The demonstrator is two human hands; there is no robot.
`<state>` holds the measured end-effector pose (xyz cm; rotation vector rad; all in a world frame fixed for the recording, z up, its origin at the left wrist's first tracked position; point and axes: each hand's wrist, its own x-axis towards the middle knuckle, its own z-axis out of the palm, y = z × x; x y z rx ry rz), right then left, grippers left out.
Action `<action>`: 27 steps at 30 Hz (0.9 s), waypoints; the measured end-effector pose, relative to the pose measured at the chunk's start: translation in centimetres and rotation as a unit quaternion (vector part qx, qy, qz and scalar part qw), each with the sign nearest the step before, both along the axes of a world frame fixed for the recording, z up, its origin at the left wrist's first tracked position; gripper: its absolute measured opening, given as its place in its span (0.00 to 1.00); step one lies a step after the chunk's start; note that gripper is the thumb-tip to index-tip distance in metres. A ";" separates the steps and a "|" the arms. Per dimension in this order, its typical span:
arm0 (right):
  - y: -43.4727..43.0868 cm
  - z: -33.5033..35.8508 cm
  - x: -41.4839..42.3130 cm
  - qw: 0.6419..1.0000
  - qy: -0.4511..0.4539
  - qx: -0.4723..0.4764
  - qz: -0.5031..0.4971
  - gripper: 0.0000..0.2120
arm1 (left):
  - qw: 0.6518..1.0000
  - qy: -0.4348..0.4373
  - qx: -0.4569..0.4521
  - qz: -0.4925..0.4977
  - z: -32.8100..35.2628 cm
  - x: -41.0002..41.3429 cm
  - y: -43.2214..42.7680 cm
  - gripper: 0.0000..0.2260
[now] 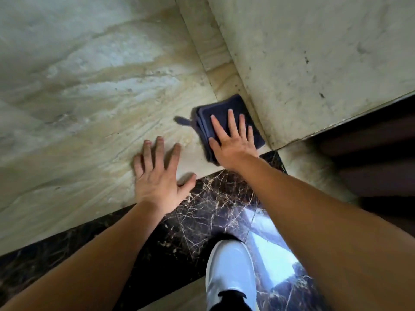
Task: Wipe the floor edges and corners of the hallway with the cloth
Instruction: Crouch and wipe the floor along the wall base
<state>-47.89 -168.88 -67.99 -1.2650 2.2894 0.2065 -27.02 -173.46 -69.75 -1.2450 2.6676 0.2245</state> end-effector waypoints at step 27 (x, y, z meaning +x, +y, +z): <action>-16.9 -2.5 -8.0 0.992 0.075 -0.099 0.030 0.29 | 0.999 -0.011 0.039 -0.011 0.6 -0.2 -0.5 0.43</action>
